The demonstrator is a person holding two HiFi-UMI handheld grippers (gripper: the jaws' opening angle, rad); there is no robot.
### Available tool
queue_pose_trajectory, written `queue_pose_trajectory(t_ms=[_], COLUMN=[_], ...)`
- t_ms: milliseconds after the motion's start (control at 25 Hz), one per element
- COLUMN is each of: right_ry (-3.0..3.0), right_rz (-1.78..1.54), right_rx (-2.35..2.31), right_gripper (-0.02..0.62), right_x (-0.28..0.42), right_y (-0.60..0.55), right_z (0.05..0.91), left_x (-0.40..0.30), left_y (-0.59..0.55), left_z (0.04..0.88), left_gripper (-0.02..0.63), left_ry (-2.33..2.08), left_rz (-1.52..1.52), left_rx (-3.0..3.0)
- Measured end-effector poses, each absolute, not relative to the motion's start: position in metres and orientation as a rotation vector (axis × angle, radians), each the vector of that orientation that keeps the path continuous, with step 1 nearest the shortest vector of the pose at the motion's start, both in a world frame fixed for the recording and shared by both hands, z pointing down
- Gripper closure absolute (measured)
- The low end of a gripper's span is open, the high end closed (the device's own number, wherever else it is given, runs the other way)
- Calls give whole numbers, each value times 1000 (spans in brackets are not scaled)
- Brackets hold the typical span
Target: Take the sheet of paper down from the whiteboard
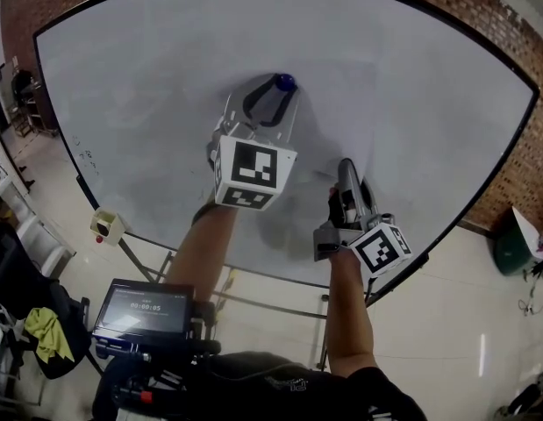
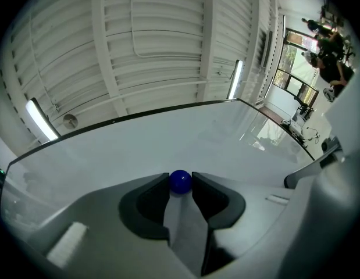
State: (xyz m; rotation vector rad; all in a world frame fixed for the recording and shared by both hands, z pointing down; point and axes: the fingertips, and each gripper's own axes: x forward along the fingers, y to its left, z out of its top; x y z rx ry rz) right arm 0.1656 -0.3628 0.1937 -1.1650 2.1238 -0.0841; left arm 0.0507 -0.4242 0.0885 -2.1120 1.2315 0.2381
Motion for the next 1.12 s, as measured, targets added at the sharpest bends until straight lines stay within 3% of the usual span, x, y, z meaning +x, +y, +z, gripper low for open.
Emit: queue_pose_trajectory(t_ms=[320,480,840,1120], right_ry=[2080,2050,2087,2196], right_rz=[-19,-43,-126,-86], right_rx=[-1280,-1395,-1600,-1871], right_gripper=[581,581,581,581], right_x=[190,184,176,185], right_y=[-321,-307,-268,-203], right_z=[198,222,291,365], left_x=[69,44,-15,-19], left_y=[-412,-409,-393,-318], left_z=[107,134,243,353], left_gripper=[483,483,483,483], left_ry=[1136,1109,1310,1434], left_rz=[268,310,235,107], left_rx=[-2223,-2346,-2474,-2604])
